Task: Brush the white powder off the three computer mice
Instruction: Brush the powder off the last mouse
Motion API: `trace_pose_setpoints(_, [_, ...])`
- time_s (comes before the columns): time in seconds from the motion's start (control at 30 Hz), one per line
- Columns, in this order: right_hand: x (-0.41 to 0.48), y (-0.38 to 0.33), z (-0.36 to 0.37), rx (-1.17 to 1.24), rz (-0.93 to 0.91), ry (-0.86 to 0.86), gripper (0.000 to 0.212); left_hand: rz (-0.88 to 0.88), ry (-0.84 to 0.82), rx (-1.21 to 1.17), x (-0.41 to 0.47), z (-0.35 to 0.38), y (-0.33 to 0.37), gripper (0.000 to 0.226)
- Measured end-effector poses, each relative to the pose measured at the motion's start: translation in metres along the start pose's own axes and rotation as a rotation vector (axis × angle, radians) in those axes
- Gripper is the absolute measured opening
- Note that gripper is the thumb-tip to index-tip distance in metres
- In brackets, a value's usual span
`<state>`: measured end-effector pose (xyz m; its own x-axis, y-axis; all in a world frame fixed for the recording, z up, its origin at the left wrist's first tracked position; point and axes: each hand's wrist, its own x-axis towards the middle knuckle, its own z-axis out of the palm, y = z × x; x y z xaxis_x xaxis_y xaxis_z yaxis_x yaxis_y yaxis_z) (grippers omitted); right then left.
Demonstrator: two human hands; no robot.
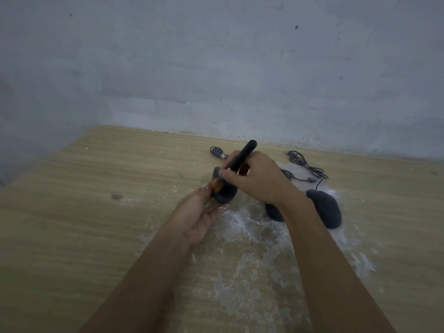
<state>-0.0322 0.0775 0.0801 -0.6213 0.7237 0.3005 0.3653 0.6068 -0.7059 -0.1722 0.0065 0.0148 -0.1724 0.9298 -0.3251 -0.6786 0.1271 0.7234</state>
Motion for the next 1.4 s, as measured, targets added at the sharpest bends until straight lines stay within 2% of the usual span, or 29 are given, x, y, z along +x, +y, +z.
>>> trace_pose_setpoints(0.1, [0.0, -0.003, -0.002, -0.009, -0.008, -0.09, 0.013, -0.01, 0.003, -0.028, 0.0, 0.0, 0.0, 0.027])
trace_pose_setpoints(0.27, [0.003, -0.003, -0.004, 0.059, -0.02, 0.178, 0.006, -0.014, 0.062, -0.04, -0.001, -0.001, 0.0, 0.021])
trace_pose_setpoints(0.3, [0.003, -0.003, -0.004, 0.054, -0.011, 0.181, 0.006, -0.011, 0.06, -0.043, -0.001, -0.001, 0.0, 0.022])
trace_pose_setpoints(0.43, [0.0, 0.001, -0.003, -0.046, 0.06, -0.065, 0.009, -0.001, 0.057, -0.02, 0.0, 0.0, 0.0, 0.024])
trace_pose_setpoints(0.47, [0.0, 0.002, -0.003, -0.038, 0.065, -0.079, 0.01, -0.001, 0.057, -0.017, -0.001, 0.0, 0.0, 0.024])
trace_pose_setpoints(0.6, [0.002, -0.001, -0.004, 0.054, 0.025, 0.092, 0.007, -0.007, 0.063, -0.043, 0.0, 0.0, 0.0, 0.024])
trace_pose_setpoints(0.77, [-0.003, 0.003, -0.011, -0.08, 0.117, -0.118, 0.009, -0.014, 0.04, -0.019, -0.002, 0.001, 0.0, 0.028])
trace_pose_setpoints(0.87, [-0.006, 0.005, -0.025, -0.051, 0.12, -0.002, 0.009, -0.006, 0.052, 0.004, -0.002, 0.002, 0.0, 0.029])
trace_pose_setpoints(1.03, [-0.014, 0.01, -0.037, 0.034, 0.153, 0.18, 0.012, 0.065, 0.14, 0.182, -0.007, 0.003, -0.006, 0.031])
trace_pose_setpoints(1.2, [-0.03, 0.012, -0.036, 0.083, 0.193, 0.192, 0.011, 0.159, 0.245, 0.401, -0.009, 0.006, -0.012, 0.034])
trace_pose_setpoints(1.27, [-0.036, 0.015, -0.035, 0.078, 0.212, 0.205, 0.011, 0.193, 0.266, 0.496, -0.01, 0.006, -0.013, 0.029])
trace_pose_setpoints(1.4, [-0.051, 0.024, -0.027, 0.067, 0.265, 0.218, 0.012, 0.241, 0.248, 0.672, -0.012, 0.002, -0.008, 0.038])
